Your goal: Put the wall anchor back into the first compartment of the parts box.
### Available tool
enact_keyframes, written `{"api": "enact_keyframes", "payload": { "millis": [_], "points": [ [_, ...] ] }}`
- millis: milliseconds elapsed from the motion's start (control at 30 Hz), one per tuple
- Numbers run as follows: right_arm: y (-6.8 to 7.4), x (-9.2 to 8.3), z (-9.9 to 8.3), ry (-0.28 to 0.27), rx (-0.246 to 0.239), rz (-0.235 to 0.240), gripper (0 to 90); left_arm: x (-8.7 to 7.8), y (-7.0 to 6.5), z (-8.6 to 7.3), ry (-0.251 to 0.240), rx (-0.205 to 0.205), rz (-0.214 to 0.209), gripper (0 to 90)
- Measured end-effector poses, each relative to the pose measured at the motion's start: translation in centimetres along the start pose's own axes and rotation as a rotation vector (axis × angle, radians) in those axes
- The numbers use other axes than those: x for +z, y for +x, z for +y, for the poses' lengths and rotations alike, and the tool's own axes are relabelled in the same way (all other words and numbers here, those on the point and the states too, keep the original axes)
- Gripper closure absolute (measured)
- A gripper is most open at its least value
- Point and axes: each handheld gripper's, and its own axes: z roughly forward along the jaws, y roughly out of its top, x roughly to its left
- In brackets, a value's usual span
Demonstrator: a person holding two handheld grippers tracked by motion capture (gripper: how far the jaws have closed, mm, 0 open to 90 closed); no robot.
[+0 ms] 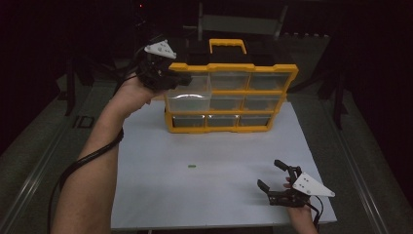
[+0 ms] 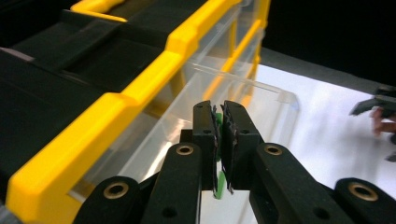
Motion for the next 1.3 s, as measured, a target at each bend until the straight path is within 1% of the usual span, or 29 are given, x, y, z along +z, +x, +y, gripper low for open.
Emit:
{"api": "enact_keyframes", "payload": {
  "millis": [133,167,200,267,300,333,367,400,433,467,500,533,567,600,633,667,733,800,833,867,900,933,1000,1033,1067,1167,1200,1233,1300],
  "points": [
    [0.0,0.0,0.0,0.002,0.004,0.001,8.9,-0.1,0.0,0.1,0.003,-0.007,0.001,83.3],
    [0.0,0.0,0.0,0.001,0.003,0.001,8.9,-0.1,-0.1,0.2,0.001,-0.005,-0.003,80.6],
    [0.0,0.0,0.0,0.001,0.003,0.001,8.9,-0.2,-0.3,0.2,0.004,0.001,0.016,75.8],
    [0.0,0.0,0.0,0.001,0.0,0.002,8.9,-0.4,-0.5,0.3,0.004,-0.004,0.032,60.4],
    [0.0,0.0,0.0,0.001,0.003,0.001,8.9,-0.5,-0.6,0.3,0.004,-0.016,0.037,56.1],
    [0.0,0.0,0.0,0.001,0.005,0.001,8.9,-0.6,-0.7,0.3,0.009,-0.02,0.033,50.0],
    [0.0,0.0,0.0,0.002,0.004,0.002,8.9,-0.7,-0.8,0.3,0.007,-0.013,0.043,42.9],
    [0.0,0.0,0.0,0.0,0.004,0.001,8.9,-0.9,-0.8,0.2,-0.003,-0.025,0.039,38.6],
    [0.0,0.0,0.0,0.0,0.004,0.001,8.9,-0.9,-0.8,0.2,-0.003,-0.025,0.039,31.4],
    [0.0,0.0,0.0,0.001,0.004,0.001,8.9,-1.0,-0.9,0.2,-0.01,-0.028,0.041,31.4],
    [0.0,0.0,0.0,0.001,0.003,0.001,8.9,-1.1,-1.0,0.2,-0.014,-0.034,0.034,24.2],
    [0.0,0.0,0.0,0.001,0.003,0.0,8.9,-1.2,-1.1,0.2,-0.016,-0.037,0.019,19.1],
    [0.1,0.0,0.0,0.0,0.003,0.001,8.9,-1.3,-1.2,0.1,-0.016,-0.033,0.009,12.9],
    [0.1,0.0,0.0,-0.001,0.006,0.0,8.9,-1.4,-1.3,0.1,-0.013,-0.023,-0.011,10.8],
    [0.0,0.0,0.0,0.0,0.003,0.0,8.9,-1.5,-1.5,0.0,-0.006,-0.002,-0.025,2.6],
    [0.0,0.0,0.0,0.001,0.003,0.0,8.9,-1.6,-1.6,-0.1,-0.002,0.002,-0.033,2.5],
    [0.0,0.0,0.0,0.0,0.007,-0.001,8.9,-1.9,-2.1,-0.2,-0.007,0.026,-0.031,2.5],
    [0.1,0.0,0.0,0.001,0.001,-0.001,8.9,-2.1,-2.5,-0.3,-0.015,0.043,-0.041,2.4],
    [0.1,0.0,0.0,0.001,0.001,-0.001,8.9,-2.2,-2.7,-0.3,-0.014,0.047,-0.055,2.4],
    [0.1,0.0,0.0,0.003,-0.002,0.001,8.9,-2.3,-3.0,-0.4,-0.017,0.055,-0.053,2.4],
    [0.1,0.0,0.0,0.004,-0.001,0.002,8.9,-2.4,-3.2,-0.5,-0.021,0.058,-0.067,2.4],
    [0.1,0.0,0.0,0.005,-0.002,0.001,8.9,-2.5,-3.5,-0.6,-0.023,0.066,-0.068,2.4],
    [0.1,0.0,0.1,0.005,-0.002,-0.001,8.9,-2.8,-3.9,-0.7,-0.031,0.07,-0.088,2.5],
    [0.1,0.0,0.1,0.004,-0.002,-0.002,8.9,-2.9,-4.1,-0.8,-0.036,0.074,-0.08,2.5],
    [0.1,0.0,0.1,0.004,-0.002,-0.002,8.9,-3.0,-4.3,-0.9,-0.039,0.071,-0.097,2.5],
    [0.1,0.0,0.1,0.004,-0.002,-0.003,8.9,-3.1,-4.9,-1.3,-0.037,0.08,-0.117,3.1],
    [0.1,0.0,0.1,0.004,-0.003,-0.003,8.9,-3.1,-5.2,-1.4,-0.041,0.084,-0.113,3.1],
    [0.1,0.0,0.1,0.002,-0.004,-0.002,8.9,-3.2,-5.4,-1.5,-0.043,0.085,-0.126,3.1],
    [0.1,0.0,0.1,-0.001,-0.002,-0.003,8.9,-3.2,-5.8,-1.9,-0.04,0.099,-0.133,3.1]
  ]
}}
